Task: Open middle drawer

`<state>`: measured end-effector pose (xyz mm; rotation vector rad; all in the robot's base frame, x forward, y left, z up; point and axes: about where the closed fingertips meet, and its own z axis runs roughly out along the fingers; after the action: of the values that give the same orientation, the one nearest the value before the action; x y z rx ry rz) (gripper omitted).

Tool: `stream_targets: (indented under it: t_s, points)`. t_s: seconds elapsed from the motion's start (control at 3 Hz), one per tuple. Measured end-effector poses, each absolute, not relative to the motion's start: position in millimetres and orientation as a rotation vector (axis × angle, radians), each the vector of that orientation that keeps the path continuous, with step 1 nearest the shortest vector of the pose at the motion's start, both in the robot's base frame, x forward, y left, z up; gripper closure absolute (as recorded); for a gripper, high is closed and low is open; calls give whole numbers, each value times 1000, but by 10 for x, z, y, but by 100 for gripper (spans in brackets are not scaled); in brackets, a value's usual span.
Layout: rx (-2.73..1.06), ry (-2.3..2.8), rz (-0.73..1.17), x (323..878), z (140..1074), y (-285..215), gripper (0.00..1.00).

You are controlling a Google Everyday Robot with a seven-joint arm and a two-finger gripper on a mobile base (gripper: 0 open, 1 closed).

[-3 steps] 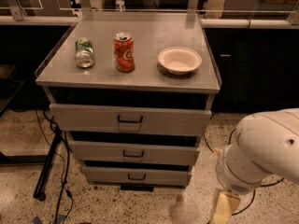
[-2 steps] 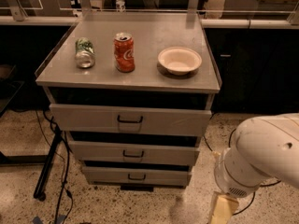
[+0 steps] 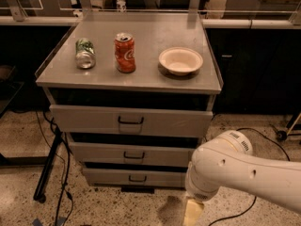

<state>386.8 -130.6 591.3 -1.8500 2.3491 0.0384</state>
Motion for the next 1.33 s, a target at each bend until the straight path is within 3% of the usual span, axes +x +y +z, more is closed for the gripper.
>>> stream_targets:
  t_s: [0.67,1.33]
  points:
    - [-1825,2353,72,3857,5842,-1295,0]
    - [-1753,2340,89,4276,5384,-1041,0]
